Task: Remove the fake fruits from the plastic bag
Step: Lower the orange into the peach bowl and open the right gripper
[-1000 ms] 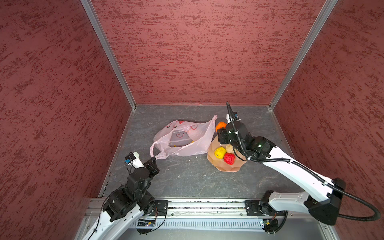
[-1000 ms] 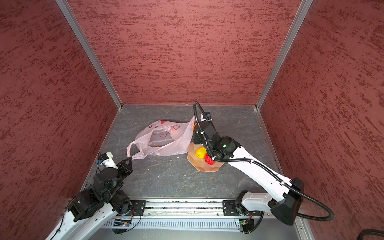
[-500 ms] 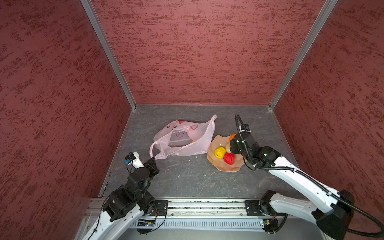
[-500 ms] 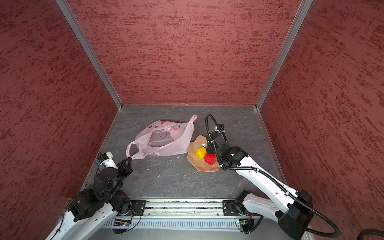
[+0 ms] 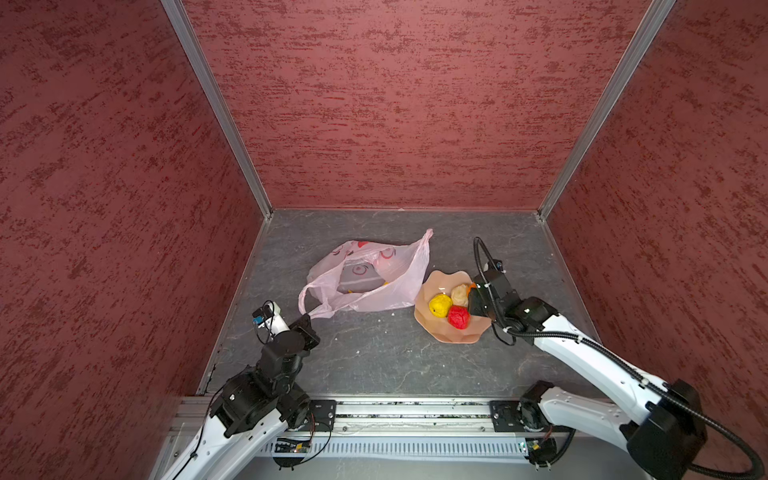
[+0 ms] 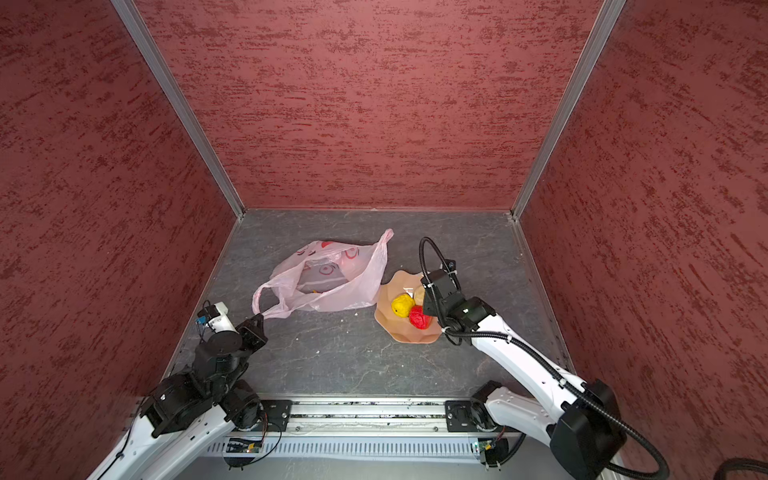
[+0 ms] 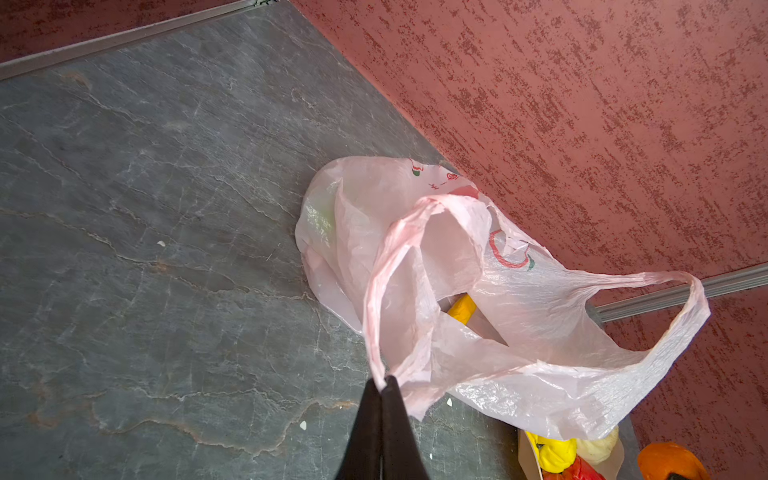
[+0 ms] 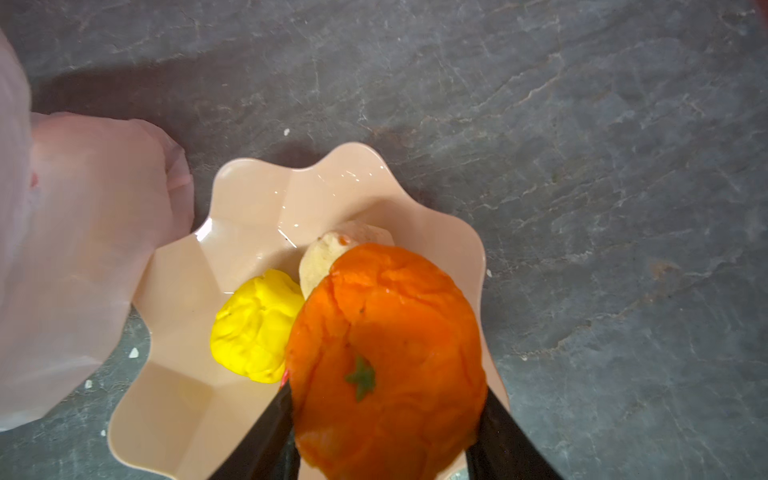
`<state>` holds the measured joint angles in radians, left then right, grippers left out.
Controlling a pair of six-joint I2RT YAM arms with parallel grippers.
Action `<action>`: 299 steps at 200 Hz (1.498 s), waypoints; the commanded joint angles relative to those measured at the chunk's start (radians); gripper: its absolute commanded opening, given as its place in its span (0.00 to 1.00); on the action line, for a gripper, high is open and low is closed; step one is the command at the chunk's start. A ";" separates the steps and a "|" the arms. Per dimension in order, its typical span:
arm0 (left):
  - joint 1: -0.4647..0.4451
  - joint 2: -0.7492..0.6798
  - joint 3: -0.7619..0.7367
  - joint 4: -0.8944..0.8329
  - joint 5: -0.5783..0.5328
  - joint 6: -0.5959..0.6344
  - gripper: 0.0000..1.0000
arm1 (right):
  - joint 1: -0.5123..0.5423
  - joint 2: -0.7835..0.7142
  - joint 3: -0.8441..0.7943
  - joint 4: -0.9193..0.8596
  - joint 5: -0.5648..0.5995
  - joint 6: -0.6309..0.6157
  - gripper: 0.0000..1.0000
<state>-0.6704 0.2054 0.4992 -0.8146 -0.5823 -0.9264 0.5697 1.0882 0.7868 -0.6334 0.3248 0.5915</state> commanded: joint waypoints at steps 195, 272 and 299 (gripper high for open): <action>0.003 0.042 -0.016 0.065 -0.026 0.034 0.00 | -0.059 -0.014 -0.141 0.079 -0.080 0.044 0.30; 0.003 0.022 -0.018 0.055 -0.020 0.032 0.00 | -0.060 -0.005 -0.157 0.093 -0.093 0.053 0.41; 0.003 0.022 -0.016 0.055 -0.025 0.033 0.00 | -0.060 0.002 -0.152 0.099 -0.096 0.050 0.45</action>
<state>-0.6704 0.2363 0.4881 -0.7650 -0.5892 -0.9077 0.5198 1.0912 0.6384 -0.5640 0.2375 0.6250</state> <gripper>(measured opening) 0.056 0.550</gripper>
